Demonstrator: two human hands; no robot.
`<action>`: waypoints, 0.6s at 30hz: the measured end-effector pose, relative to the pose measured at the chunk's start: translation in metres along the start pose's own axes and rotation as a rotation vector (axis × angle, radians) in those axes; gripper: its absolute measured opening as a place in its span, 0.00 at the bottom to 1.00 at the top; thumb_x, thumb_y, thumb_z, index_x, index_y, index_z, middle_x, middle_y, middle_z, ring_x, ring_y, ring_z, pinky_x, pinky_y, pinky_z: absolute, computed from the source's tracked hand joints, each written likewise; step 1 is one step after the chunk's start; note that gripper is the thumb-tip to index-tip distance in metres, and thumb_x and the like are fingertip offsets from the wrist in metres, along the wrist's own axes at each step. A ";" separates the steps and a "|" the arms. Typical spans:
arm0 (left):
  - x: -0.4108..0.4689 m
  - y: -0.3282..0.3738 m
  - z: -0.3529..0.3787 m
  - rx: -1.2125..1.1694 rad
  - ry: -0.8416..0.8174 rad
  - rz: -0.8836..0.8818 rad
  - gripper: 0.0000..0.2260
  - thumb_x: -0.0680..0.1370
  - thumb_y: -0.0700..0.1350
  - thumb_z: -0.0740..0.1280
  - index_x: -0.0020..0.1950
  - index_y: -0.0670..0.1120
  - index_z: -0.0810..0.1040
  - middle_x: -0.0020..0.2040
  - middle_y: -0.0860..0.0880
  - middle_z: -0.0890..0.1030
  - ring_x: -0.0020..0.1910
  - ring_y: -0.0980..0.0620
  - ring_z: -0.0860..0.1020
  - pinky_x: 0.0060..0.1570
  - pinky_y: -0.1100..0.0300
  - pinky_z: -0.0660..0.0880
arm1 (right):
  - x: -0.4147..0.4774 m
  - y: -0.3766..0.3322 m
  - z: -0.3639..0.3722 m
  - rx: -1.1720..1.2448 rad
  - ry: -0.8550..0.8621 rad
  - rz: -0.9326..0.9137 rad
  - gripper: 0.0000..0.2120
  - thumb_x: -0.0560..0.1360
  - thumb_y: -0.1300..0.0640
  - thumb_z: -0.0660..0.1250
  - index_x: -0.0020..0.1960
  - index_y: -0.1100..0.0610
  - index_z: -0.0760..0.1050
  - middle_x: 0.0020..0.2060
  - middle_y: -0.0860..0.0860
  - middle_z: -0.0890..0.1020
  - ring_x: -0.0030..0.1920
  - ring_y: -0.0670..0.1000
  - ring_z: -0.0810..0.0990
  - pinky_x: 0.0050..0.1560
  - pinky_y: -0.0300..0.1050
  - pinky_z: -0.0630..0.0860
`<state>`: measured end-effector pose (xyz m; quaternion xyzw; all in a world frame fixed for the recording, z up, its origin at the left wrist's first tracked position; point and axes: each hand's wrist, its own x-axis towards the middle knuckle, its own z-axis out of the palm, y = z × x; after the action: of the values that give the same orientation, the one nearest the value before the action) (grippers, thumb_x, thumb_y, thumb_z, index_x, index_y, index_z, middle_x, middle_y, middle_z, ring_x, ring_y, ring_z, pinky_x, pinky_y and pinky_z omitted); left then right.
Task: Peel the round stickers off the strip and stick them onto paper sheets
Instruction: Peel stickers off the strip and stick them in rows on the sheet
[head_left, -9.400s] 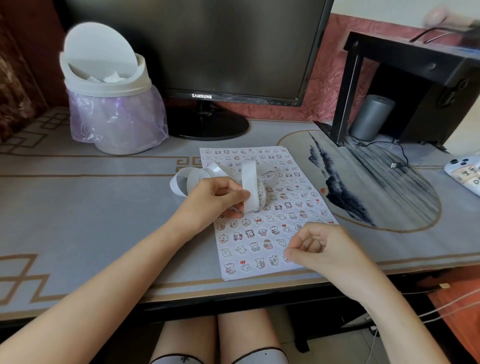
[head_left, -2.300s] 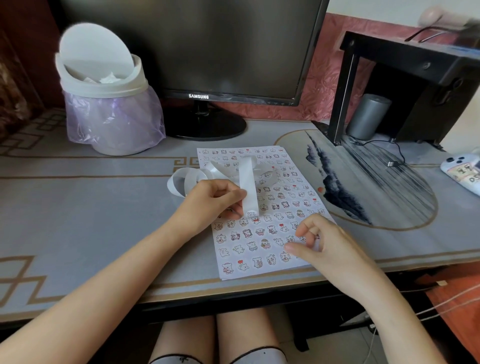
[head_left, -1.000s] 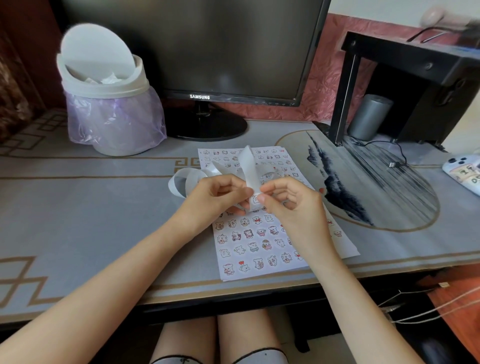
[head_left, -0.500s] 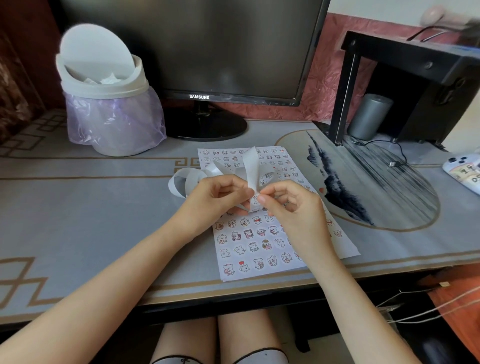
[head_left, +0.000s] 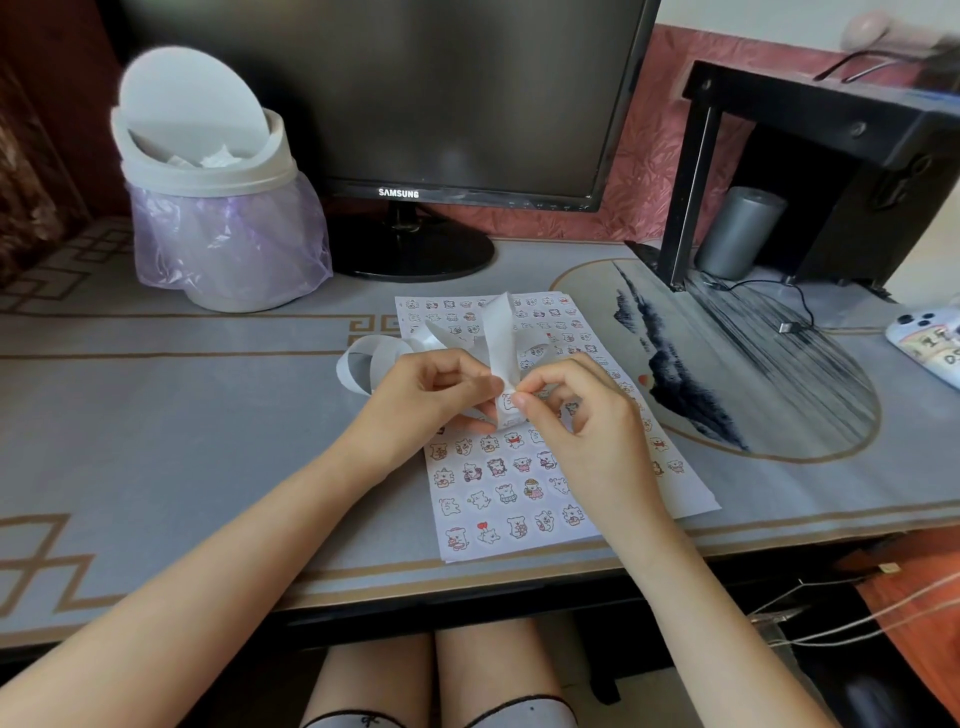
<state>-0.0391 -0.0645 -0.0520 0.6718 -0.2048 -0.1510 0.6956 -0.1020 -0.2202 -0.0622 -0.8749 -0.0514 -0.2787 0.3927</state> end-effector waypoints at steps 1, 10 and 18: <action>0.000 0.000 0.000 -0.003 0.002 -0.006 0.04 0.76 0.36 0.67 0.43 0.36 0.79 0.35 0.45 0.82 0.37 0.53 0.82 0.42 0.60 0.81 | 0.000 0.000 0.000 -0.009 0.002 -0.012 0.02 0.74 0.58 0.70 0.43 0.54 0.77 0.42 0.44 0.77 0.39 0.46 0.77 0.36 0.34 0.68; -0.002 0.002 0.000 0.001 0.003 -0.027 0.05 0.76 0.37 0.67 0.44 0.35 0.79 0.35 0.45 0.82 0.39 0.52 0.82 0.44 0.59 0.82 | -0.001 -0.003 0.000 -0.073 0.022 -0.053 0.03 0.74 0.57 0.70 0.44 0.54 0.77 0.43 0.43 0.76 0.39 0.45 0.76 0.40 0.45 0.73; -0.001 0.002 0.000 0.012 0.027 -0.055 0.06 0.77 0.37 0.66 0.44 0.35 0.78 0.33 0.46 0.81 0.36 0.53 0.82 0.41 0.60 0.81 | -0.007 -0.009 -0.014 0.133 -0.034 0.072 0.05 0.73 0.59 0.71 0.42 0.51 0.78 0.42 0.45 0.78 0.42 0.46 0.76 0.40 0.35 0.68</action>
<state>-0.0404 -0.0642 -0.0499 0.6834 -0.1776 -0.1597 0.6899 -0.1168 -0.2232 -0.0530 -0.8527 -0.0449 -0.2452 0.4590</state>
